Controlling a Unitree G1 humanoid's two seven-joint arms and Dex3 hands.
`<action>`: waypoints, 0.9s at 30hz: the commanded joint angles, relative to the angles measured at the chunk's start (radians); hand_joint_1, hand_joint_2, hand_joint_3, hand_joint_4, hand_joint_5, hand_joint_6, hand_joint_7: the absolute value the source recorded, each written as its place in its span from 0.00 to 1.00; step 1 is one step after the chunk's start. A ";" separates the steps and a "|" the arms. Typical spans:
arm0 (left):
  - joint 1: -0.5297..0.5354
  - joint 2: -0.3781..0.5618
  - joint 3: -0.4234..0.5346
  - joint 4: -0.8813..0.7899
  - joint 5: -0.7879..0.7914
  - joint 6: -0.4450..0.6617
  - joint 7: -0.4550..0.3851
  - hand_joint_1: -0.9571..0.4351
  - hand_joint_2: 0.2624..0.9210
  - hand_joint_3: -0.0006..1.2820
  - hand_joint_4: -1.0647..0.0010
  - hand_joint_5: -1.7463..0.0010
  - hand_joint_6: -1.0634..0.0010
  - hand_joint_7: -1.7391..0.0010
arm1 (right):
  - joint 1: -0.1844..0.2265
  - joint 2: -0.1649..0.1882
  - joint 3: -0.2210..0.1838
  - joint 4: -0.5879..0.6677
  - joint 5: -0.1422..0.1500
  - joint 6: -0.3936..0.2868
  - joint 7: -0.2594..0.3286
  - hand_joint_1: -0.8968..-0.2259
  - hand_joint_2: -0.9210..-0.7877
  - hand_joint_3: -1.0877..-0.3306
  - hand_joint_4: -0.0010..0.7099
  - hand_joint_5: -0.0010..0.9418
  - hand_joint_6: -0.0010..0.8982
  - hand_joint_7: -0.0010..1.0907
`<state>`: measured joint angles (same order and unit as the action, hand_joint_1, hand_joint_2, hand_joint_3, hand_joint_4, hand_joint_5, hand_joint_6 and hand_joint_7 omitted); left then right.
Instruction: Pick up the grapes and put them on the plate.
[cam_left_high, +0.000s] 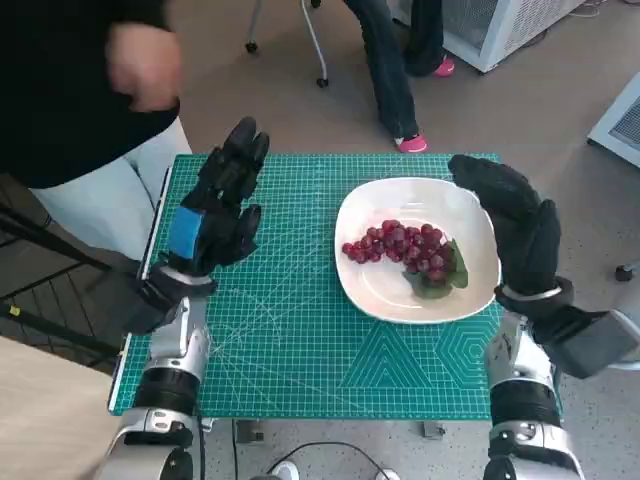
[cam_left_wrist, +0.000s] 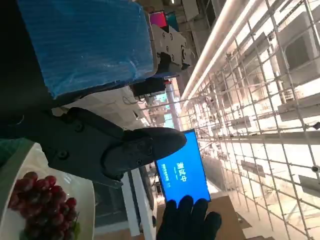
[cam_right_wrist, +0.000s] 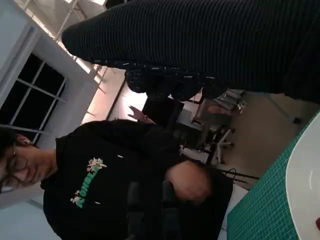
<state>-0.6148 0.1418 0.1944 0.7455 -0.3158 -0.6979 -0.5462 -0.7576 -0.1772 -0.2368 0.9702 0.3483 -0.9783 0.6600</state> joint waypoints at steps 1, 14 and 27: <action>0.037 -0.012 0.006 -0.036 -0.013 -0.018 -0.005 0.26 1.00 0.47 0.86 1.00 0.84 1.00 | -0.001 -0.006 -0.005 0.016 -0.002 0.005 0.014 0.60 0.00 0.74 0.50 0.00 0.37 0.01; 0.101 -0.016 0.016 -0.085 -0.038 -0.008 -0.022 0.26 1.00 0.46 0.86 1.00 0.83 1.00 | -0.008 -0.012 -0.009 0.023 -0.001 -0.002 0.029 0.57 0.00 0.74 0.51 0.00 0.37 0.01; 0.141 -0.018 0.022 -0.123 -0.051 -0.002 -0.020 0.27 1.00 0.45 0.86 1.00 0.83 0.99 | -0.018 -0.012 -0.017 0.044 -0.006 -0.001 0.038 0.57 0.00 0.74 0.50 0.00 0.37 0.01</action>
<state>-0.4898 0.1267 0.2128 0.6439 -0.3599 -0.7049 -0.5677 -0.7744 -0.1863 -0.2519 0.9926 0.3484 -0.9818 0.6896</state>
